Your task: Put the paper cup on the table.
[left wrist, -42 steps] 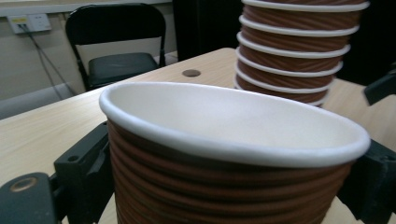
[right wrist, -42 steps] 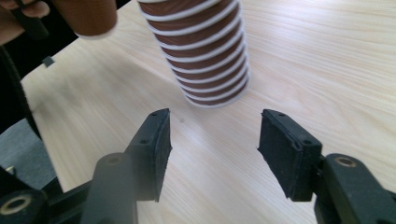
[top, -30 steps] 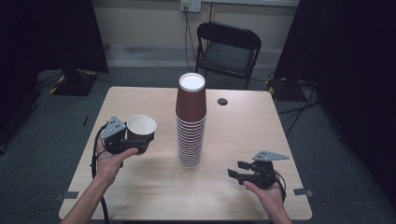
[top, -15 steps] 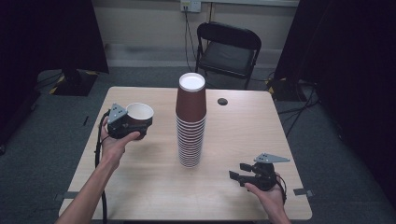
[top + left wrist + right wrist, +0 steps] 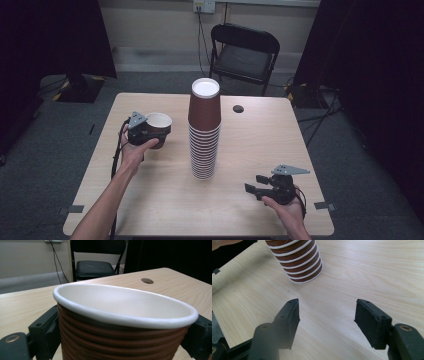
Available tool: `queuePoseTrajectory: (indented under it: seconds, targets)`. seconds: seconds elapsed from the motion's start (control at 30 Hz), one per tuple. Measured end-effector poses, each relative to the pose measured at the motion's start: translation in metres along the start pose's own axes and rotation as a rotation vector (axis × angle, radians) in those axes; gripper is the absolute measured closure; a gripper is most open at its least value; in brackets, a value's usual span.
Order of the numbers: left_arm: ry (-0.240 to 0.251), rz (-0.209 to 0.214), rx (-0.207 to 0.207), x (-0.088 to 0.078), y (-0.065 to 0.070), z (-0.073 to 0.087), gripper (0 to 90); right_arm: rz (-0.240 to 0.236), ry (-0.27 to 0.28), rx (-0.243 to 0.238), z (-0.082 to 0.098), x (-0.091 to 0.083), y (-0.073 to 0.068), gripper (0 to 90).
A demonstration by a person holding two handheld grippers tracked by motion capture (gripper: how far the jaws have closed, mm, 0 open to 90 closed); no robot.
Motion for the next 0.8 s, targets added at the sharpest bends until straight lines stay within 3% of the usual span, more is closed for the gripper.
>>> queuePoseTrajectory:
  seconds: [0.2, 0.3, 0.43, 0.5, 0.6, 0.8]
  targets:
    - [-0.004, 0.023, -0.005, 0.012, 0.010, 0.006, 8.0, -0.003, 0.003, -0.001, -0.001, -0.001, -0.001, 36.3]
    - [-0.014, 0.012, 0.009, 0.012, 0.011, 0.009, 8.3, -0.002, 0.003, -0.002, -0.001, -0.001, -0.001, 36.4]
    - [0.000, 0.019, -0.006, 0.014, 0.013, 0.017, 8.2, -0.003, 0.000, 0.002, -0.001, -0.001, -0.001, 36.6]
    - [-0.002, 0.026, -0.023, 0.012, 0.011, 0.017, 8.2, -0.002, 0.004, 0.002, -0.001, -0.001, 0.000, 36.5]
    - [-0.021, 0.028, -0.001, 0.009, 0.011, 0.018, 7.8, -0.004, 0.002, 0.001, -0.001, -0.001, -0.001, 36.5]
    - [-0.037, 0.042, 0.002, -0.001, 0.013, 0.022, 6.7, -0.008, 0.000, -0.001, -0.001, 0.000, -0.003, 36.6]
Point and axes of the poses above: each handheld gripper's, and its own axes: x roughly forward along the jaws, z roughly out of its underside, y roughly to its right, the point moved 10 cm from there along x, roughly forward along the jaws, and after that the axes turned 8 degrees about x, right-handed, at the moved point
